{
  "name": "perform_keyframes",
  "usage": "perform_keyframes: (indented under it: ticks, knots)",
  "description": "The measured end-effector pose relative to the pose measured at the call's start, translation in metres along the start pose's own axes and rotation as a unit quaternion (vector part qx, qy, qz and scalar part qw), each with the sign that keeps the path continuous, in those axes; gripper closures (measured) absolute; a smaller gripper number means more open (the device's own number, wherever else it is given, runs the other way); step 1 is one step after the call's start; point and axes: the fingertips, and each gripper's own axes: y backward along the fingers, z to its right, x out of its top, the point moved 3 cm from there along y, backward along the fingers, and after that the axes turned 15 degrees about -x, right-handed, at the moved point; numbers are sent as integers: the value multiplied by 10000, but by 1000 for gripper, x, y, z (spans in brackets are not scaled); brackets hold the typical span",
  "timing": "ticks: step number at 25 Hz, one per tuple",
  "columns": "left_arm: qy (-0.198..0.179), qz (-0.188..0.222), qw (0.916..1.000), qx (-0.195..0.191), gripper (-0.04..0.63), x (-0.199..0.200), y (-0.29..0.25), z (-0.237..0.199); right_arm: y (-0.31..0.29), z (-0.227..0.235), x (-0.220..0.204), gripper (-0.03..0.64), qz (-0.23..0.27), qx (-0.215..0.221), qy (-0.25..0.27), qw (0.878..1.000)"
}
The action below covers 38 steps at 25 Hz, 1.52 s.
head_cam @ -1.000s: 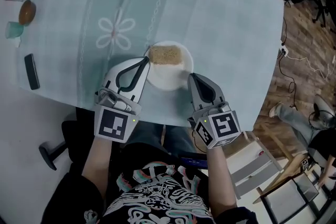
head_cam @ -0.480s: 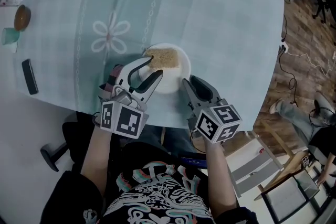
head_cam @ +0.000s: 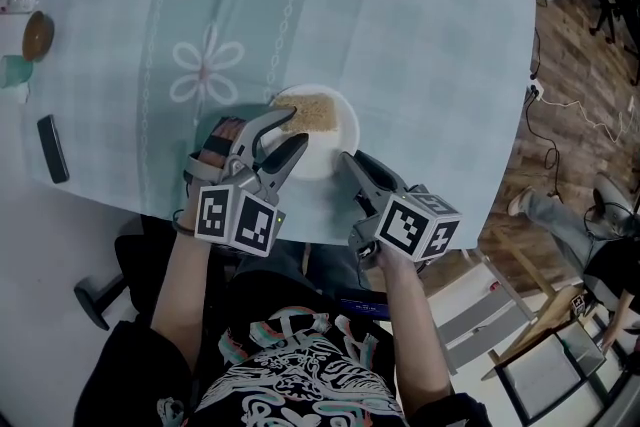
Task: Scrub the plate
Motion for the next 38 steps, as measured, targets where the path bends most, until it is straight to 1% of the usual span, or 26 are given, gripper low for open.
perform_keyframes:
  ticks: [2, 4, 6, 8, 13, 19, 23, 26, 30, 35, 38]
  knots:
    - [4, -34, 10000, -6, 418, 0, -1, -1, 0, 0, 1, 512, -13, 14, -57, 10000]
    - [-19, -103, 9999, 36, 465, -2, -2, -3, -1, 1, 2, 523, -17, 20, -113, 9999]
    - [-36, -163, 9998, 78, 463, -3, -4, -5, -3, 3, 2, 549, -21, -8, -171, 9999]
    - [-21, -188, 9998, 75, 466, -4, -5, -6, -4, 5, 2, 589, -16, -57, -212, 9998]
    - [84, -195, 9998, 0, 474, -4, -8, -5, -3, 7, 3, 591, -71, 0, -241, 9997]
    - [55, -242, 9997, 19, 482, -7, -9, -6, -6, 8, 4, 597, -206, 99, -349, 9991]
    - [145, -238, 9996, 27, 483, -8, -10, -6, -7, 9, 3, 607, -248, 247, -534, 9980]
    - [127, -245, 9996, 47, 488, -8, -10, -7, -7, 10, 3, 611, -225, 273, -595, 9976]
    - [-63, -309, 9995, 83, 506, -2, -5, -7, -2, 9, 5, 615, -96, 447, -903, 9949]
    - [72, -198, 9995, 238, 512, 0, 9, -12, 3, 10, 5, 618, 2, 426, -918, 9949]
    - [70, -259, 9992, 312, 515, -2, 17, -16, 5, 10, 5, 618, 17, 441, -993, 9941]
